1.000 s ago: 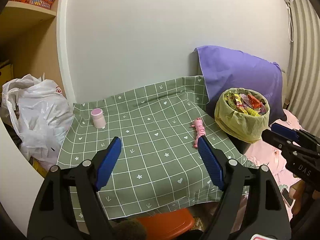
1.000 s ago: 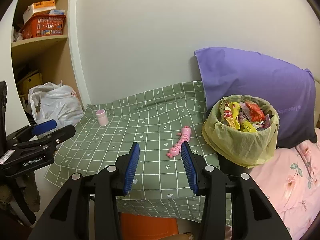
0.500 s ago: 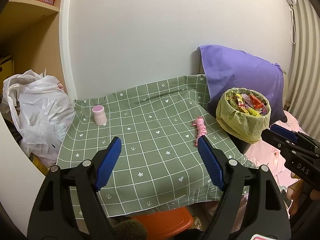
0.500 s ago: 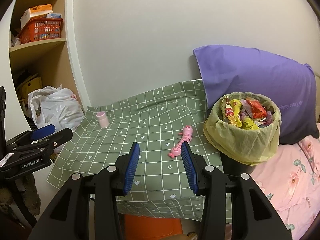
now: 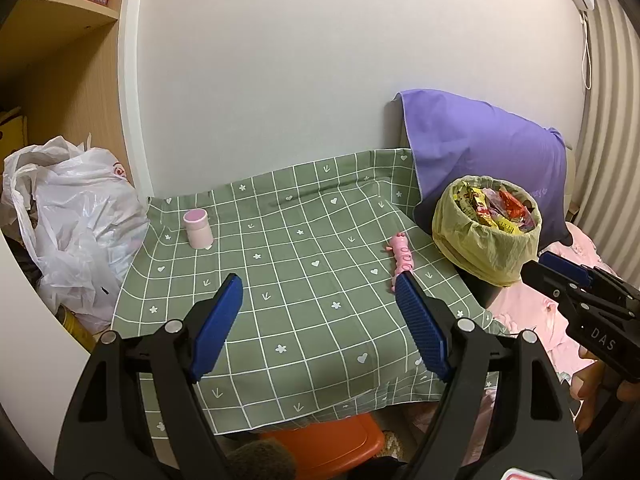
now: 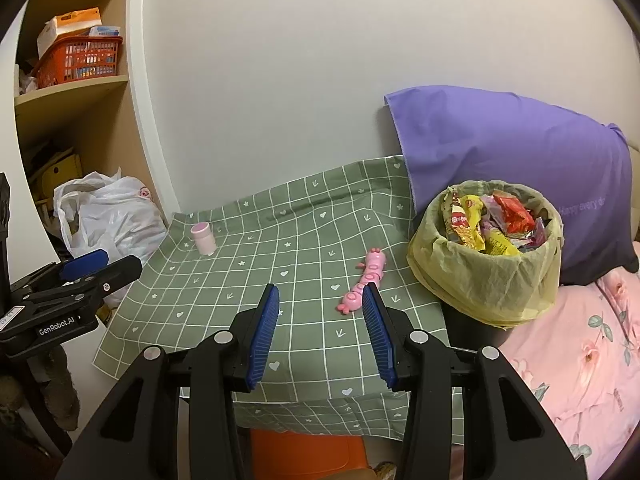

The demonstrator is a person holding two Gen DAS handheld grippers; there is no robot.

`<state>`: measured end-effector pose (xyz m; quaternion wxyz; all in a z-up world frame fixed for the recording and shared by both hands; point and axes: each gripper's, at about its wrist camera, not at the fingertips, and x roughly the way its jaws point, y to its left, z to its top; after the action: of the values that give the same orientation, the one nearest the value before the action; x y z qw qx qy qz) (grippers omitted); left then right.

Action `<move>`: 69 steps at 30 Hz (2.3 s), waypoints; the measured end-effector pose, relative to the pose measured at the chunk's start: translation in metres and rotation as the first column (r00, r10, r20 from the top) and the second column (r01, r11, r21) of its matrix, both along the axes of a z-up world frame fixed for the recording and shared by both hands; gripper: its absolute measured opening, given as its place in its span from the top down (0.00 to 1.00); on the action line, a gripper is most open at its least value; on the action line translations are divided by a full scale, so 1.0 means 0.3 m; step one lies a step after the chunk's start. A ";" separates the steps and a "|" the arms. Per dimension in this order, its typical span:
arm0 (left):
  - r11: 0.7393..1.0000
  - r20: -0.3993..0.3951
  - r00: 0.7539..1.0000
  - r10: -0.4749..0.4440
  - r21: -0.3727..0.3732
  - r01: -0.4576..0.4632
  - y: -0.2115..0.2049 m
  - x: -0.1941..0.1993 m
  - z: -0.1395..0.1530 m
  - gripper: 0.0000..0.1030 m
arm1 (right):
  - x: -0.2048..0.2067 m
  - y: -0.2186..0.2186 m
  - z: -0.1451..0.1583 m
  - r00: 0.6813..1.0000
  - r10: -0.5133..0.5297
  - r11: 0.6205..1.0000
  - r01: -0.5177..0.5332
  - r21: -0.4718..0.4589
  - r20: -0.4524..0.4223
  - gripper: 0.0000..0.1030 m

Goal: Collect trash

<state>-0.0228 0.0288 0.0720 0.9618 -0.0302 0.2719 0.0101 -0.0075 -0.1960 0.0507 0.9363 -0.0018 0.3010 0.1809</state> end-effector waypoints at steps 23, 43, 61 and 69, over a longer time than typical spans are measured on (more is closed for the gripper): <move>1.000 -0.001 1.000 -0.015 -0.013 0.015 -0.028 -0.024 0.008 0.28 | -0.016 -0.019 -0.002 1.000 -0.012 1.000 0.012 0.003 -0.007 0.60; 1.000 -0.001 1.000 -0.014 -0.011 0.014 -0.040 -0.030 0.013 0.28 | -0.018 -0.033 0.000 1.000 -0.016 1.000 0.016 0.005 -0.005 0.60; 1.000 0.006 1.000 0.019 0.002 -0.019 -0.012 -0.015 0.004 0.28 | 0.001 -0.028 -0.001 1.000 -0.017 1.000 0.017 0.002 -0.009 0.60; 1.000 -0.026 1.000 0.006 -0.018 -0.007 0.008 0.011 -0.025 0.28 | 0.029 -0.009 -0.036 0.999 -0.015 1.000 0.015 -0.013 -0.039 0.60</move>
<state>-0.0194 0.0311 0.0644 0.9578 -0.0399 0.2845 0.0112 0.0013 -0.1987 0.0399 0.9316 -0.0019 0.3204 0.1719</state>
